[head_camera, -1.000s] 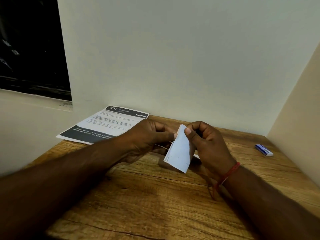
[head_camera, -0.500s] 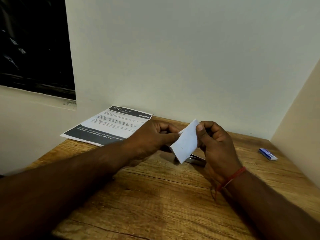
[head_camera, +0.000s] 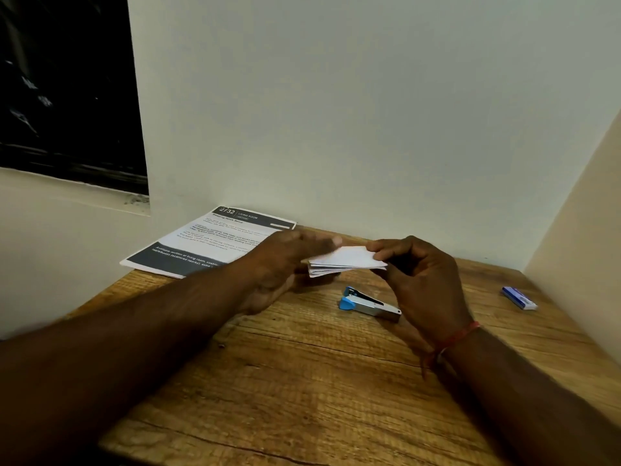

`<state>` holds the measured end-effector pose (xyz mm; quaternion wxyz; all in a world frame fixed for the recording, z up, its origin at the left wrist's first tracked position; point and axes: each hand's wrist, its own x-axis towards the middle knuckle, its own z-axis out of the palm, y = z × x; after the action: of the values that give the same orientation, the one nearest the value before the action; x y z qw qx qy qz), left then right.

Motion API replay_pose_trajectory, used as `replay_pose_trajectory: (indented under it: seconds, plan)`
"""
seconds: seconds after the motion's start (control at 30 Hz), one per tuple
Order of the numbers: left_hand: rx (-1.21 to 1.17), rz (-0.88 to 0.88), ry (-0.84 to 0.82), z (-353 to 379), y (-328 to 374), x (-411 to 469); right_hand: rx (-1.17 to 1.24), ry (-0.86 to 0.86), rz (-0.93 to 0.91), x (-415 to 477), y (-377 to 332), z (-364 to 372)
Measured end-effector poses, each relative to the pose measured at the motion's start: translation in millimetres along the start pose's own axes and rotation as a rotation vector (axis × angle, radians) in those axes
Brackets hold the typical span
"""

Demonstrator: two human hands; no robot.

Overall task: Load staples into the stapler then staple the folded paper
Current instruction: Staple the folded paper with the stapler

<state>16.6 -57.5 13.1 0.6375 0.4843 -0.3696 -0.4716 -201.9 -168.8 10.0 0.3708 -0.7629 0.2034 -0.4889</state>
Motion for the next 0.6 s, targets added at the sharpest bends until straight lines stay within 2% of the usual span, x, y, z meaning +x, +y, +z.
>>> replay_pose_trajectory:
  seconds: [0.07, 0.17, 0.27, 0.33, 0.47, 0.6]
  plan:
    - [-0.016, -0.033, -0.053, -0.1, -0.7, -1.3, -0.030, -0.011, -0.008, 1.0, 2.2, 0.0]
    - [0.110, 0.055, -0.002, -2.1, -1.8, 1.5, 0.014, 0.023, 0.045, 0.0, 2.8, 3.7]
    - [0.384, 0.199, 0.145, -4.2, -0.8, 1.6, 0.279, 0.070, 0.240, -0.9, -2.3, 7.7]
    - [0.461, 0.259, 0.186, -3.4, 0.8, -1.8, 0.432, 0.030, 0.379, -3.4, -10.0, 9.0]
    - [0.553, 0.303, 0.159, -3.1, 0.1, -3.8, 0.327, -0.097, 0.394, -9.1, -15.8, 9.5]
    - [0.559, 0.219, 0.095, -1.5, -2.0, -4.9, 0.328, -0.036, 0.360, -7.0, -16.8, 8.7]
